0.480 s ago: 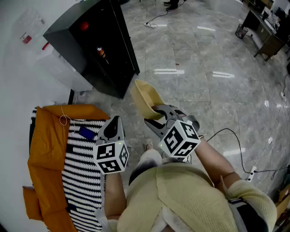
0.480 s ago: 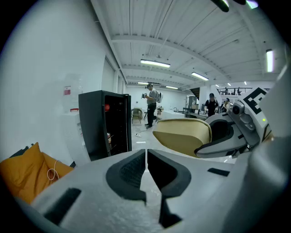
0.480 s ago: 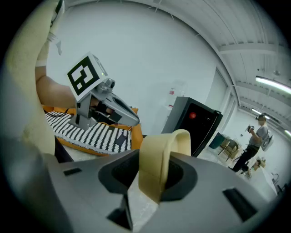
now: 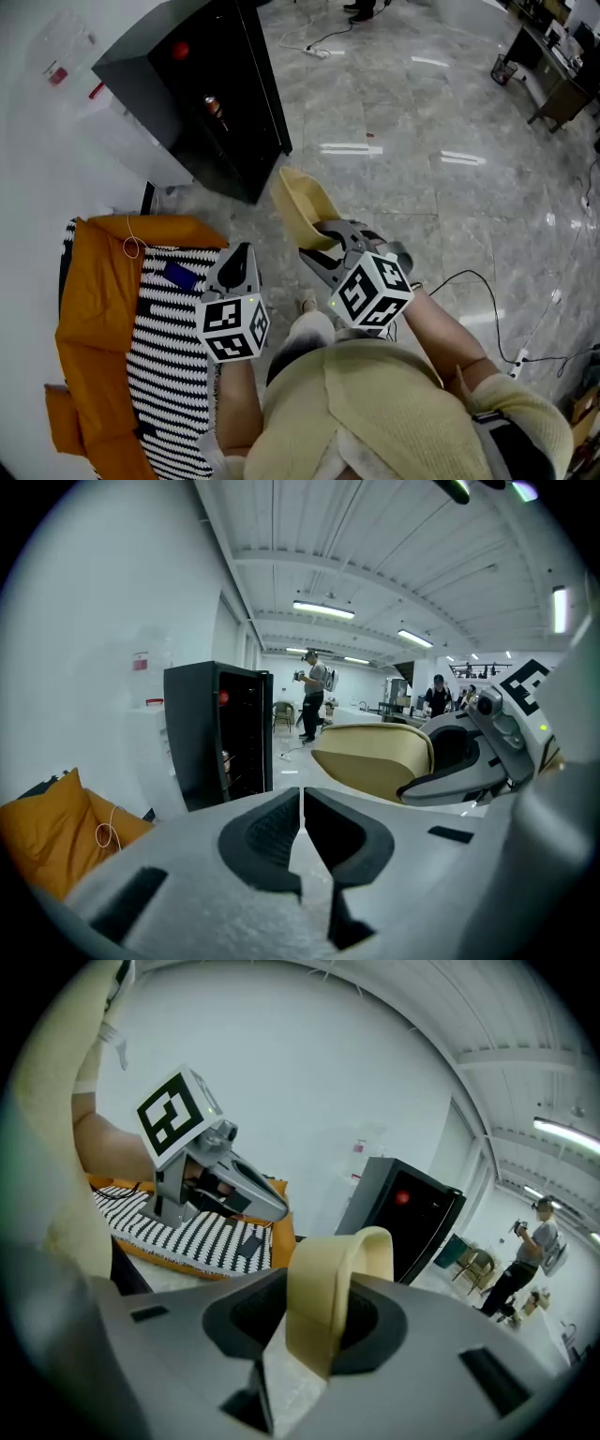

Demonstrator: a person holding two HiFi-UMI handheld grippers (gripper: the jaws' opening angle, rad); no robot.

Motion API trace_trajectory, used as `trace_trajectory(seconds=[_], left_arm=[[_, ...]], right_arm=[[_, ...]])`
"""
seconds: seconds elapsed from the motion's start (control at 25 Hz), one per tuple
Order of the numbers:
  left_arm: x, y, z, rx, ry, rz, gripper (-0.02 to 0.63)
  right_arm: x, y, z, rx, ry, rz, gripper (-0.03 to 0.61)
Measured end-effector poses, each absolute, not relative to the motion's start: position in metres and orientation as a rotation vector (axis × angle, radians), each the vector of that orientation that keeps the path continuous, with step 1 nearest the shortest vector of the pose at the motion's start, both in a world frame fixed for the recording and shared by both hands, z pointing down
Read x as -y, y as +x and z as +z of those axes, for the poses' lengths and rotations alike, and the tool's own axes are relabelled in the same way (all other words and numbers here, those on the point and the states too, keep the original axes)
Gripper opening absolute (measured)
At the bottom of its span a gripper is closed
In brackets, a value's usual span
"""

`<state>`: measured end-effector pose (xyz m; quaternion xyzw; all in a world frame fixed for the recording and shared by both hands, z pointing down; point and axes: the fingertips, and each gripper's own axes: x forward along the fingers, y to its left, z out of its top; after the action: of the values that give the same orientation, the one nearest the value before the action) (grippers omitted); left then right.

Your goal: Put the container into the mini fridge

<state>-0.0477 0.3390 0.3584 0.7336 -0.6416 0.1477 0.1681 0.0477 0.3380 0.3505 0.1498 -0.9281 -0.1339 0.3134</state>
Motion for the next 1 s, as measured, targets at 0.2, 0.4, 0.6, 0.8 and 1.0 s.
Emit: trace_trajectory(seconds=[0.2,0.4,0.6,0.8,1.0], left_arm=[[-0.331,-0.056,0.363,1.817,2.077,0.417,0.032],[-0.32,-0.065,0.367,1.811,2.069,0.415,0.032],[-0.302,-0.081,0.369,1.808,2.066,0.422,0.032],[-0.28,-0.095,0.374,1.783,2.08,0.426,0.032],[-0.258,-0.109,0.379,1.743,2.113,0.432,0.032]], right_arm=[[-0.332,0.039,0.358,2.438,0.372,-0.337,0.133],[-0.32,0.031,0.364,2.424,0.355,-0.331,0.133],[-0.302,0.014,0.366,2.412,0.341,-0.333,0.133],[-0.283,-0.003,0.371,2.398,0.339,-0.323,0.133],[-0.264,-0.017,0.376,2.374,0.365,-0.295,0.133]])
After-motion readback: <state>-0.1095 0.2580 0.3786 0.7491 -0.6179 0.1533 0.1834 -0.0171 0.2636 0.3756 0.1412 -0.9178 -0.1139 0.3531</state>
